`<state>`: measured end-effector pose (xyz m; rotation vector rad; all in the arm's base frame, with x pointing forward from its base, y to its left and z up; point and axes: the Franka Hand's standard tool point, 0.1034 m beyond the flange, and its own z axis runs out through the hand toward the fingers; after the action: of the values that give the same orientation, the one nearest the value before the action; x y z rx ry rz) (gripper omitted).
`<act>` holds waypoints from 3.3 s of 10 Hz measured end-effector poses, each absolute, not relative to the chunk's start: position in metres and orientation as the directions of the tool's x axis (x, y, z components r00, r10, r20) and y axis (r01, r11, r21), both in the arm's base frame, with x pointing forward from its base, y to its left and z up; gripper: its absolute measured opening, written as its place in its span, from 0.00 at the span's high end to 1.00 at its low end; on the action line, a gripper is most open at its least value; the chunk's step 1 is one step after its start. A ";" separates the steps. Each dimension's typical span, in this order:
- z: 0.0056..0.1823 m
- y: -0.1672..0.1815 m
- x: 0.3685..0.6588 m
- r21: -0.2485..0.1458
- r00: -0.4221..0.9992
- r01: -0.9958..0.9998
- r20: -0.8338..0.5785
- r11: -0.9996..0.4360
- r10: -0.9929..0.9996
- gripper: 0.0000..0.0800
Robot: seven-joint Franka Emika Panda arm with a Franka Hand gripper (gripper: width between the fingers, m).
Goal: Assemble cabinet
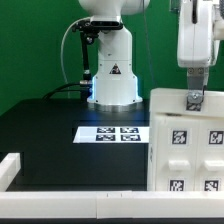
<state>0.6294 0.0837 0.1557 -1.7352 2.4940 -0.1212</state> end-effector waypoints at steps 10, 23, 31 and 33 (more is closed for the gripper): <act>0.187 0.094 0.635 -0.162 0.494 -0.853 0.060 -0.497 -0.867 0.00; 0.185 0.083 0.636 0.035 0.959 0.234 0.156 -0.972 0.236 0.00; 0.188 0.077 0.631 0.153 0.579 0.805 0.003 -0.573 0.815 0.00; 0.187 0.077 0.631 0.155 0.575 0.808 -0.001 -0.568 0.818 0.00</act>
Offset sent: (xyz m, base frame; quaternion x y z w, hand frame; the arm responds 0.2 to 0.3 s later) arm 0.0007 0.0227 0.0413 0.0208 -0.0805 -0.2672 0.9601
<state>0.6315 0.0770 0.1866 -2.9090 -1.5104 -0.1166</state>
